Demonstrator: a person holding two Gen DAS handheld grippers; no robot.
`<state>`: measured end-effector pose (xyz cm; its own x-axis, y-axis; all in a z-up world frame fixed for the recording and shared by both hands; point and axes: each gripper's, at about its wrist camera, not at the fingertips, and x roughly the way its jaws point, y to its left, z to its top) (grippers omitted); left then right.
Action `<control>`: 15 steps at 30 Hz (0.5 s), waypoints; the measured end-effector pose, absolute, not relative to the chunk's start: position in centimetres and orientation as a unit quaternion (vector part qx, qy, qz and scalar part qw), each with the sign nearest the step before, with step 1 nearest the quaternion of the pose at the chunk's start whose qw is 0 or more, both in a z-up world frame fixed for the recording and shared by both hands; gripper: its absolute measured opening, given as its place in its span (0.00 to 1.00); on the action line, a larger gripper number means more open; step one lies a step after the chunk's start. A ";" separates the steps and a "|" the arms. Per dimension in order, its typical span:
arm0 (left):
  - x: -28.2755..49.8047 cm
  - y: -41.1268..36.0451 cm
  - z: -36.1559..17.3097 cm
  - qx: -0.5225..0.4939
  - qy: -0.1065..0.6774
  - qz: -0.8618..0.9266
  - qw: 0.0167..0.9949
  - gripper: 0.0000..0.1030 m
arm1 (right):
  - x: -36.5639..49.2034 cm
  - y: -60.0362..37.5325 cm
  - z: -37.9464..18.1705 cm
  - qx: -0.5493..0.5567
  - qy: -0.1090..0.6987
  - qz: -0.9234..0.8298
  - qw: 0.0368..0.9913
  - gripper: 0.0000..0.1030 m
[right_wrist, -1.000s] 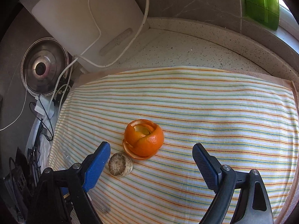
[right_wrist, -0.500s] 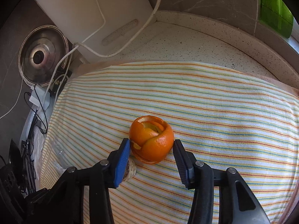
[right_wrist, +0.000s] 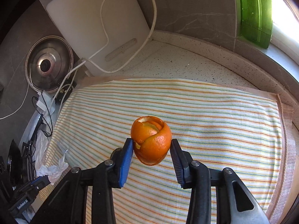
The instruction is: Collect trash
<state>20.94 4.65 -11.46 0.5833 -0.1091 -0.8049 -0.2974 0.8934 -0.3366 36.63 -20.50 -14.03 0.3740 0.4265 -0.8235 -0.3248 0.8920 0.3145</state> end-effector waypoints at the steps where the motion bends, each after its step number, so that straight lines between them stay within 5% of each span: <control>1: 20.6 4.8 -11.2 -0.225 0.451 0.057 0.862 0.07 | 36.2 -20.6 -13.7 0.048 0.508 0.230 0.829 0.40; 15: 14.0 6.9 -9.1 -0.226 0.435 0.078 0.868 0.07 | 29.1 -22.0 -10.6 0.044 0.480 0.256 0.838 0.40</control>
<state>14.04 6.89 -9.12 0.6096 -0.0612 -0.7904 -0.3320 0.8857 -0.3246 29.07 -21.97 -10.63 0.4086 0.4708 -0.7819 -0.3867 0.8653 0.3189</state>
